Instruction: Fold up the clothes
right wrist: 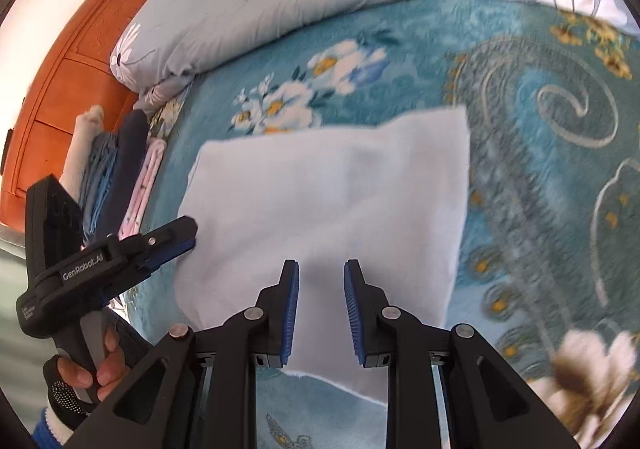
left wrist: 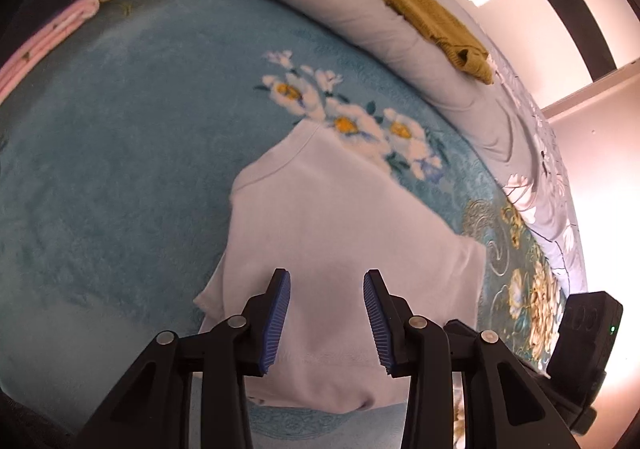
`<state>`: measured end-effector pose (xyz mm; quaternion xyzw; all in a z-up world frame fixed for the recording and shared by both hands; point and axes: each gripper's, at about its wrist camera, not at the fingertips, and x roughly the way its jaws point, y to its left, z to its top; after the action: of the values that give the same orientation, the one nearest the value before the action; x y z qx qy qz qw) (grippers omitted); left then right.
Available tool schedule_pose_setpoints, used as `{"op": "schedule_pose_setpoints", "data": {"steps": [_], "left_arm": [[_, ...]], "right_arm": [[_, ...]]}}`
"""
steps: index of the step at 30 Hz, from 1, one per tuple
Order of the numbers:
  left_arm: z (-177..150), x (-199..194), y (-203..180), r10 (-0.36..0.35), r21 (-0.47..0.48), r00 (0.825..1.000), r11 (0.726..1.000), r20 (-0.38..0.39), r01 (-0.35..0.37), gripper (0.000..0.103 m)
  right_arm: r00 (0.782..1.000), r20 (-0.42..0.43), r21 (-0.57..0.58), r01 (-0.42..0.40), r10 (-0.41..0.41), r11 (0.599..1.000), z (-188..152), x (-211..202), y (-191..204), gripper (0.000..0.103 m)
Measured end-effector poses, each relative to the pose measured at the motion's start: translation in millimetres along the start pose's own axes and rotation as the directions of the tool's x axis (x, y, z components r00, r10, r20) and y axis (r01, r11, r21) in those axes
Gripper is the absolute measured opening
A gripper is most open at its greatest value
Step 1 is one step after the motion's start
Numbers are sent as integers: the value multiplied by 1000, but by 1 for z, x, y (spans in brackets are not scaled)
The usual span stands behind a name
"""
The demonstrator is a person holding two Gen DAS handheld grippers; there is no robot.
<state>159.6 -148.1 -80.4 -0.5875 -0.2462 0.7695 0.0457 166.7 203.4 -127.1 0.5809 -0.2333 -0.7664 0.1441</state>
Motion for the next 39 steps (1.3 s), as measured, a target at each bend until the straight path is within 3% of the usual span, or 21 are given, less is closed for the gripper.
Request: {"op": "schedule_pose_setpoints", "data": {"steps": [3, 6, 9, 11, 12, 13, 16, 19, 22, 26, 31, 34, 37, 39], "left_arm": [[-3, 13, 15, 18, -58, 998, 998, -54, -21, 42], [-4, 17, 22, -10, -99, 998, 995, -62, 3, 42], [-1, 1, 26, -75, -125, 997, 989, 7, 76, 43], [2, -10, 33, -86, -155, 994, 983, 62, 95, 57], [4, -14, 40, -72, -183, 994, 979, 87, 87, 72], [5, -17, 47, -56, -217, 993, 973, 103, 78, 77], [6, -7, 72, -81, -341, 994, 935, 73, 101, 78], [6, 8, 81, -99, -396, 995, 913, 27, 101, 78], [6, 23, 77, -125, -381, 992, 918, -25, 106, 78], [7, 30, 69, -135, -352, 990, 930, -48, 110, 80], [7, 36, 61, -190, -334, 979, 929, -68, 157, 79], [5, 42, 56, -248, -329, 964, 922, -92, 206, 79], [6, 41, 51, -250, -308, 963, 928, -100, 209, 79], [5, 42, 51, -264, -316, 960, 922, -97, 222, 74]], "right_arm": [[1000, -30, 26, 3, -2, 1000, -16, 14, -5, 24], [1000, -13, 50, -19, 20, 999, -27, 11, -8, 24], [999, 19, 54, -35, 34, 998, -27, 0, -9, 24], [997, 76, 48, -34, 30, 998, -25, -15, -12, 37], [994, 106, 65, -38, 31, 997, -25, -22, -18, 41], [991, 133, 96, -43, 30, 994, -24, -26, -27, 44], [985, 175, 218, -47, 8, 975, -22, -34, -58, 44], [982, 186, 304, -83, 26, 949, -19, -32, -81, 45], [977, 193, 345, -158, 95, 925, -17, -22, -91, 56], [964, 232, 374, -209, 128, 904, -16, -16, -94, 56], [964, 216, 338, -220, 152, 915, -8, -9, -88, 58], [960, 202, 322, -250, 192, 913, -3, -1, -82, 58], [955, 194, 310, -276, 224, 910, -2, 6, -75, 58], [945, 194, 313, -315, 265, 896, -3, 10, -72, 51]]}}
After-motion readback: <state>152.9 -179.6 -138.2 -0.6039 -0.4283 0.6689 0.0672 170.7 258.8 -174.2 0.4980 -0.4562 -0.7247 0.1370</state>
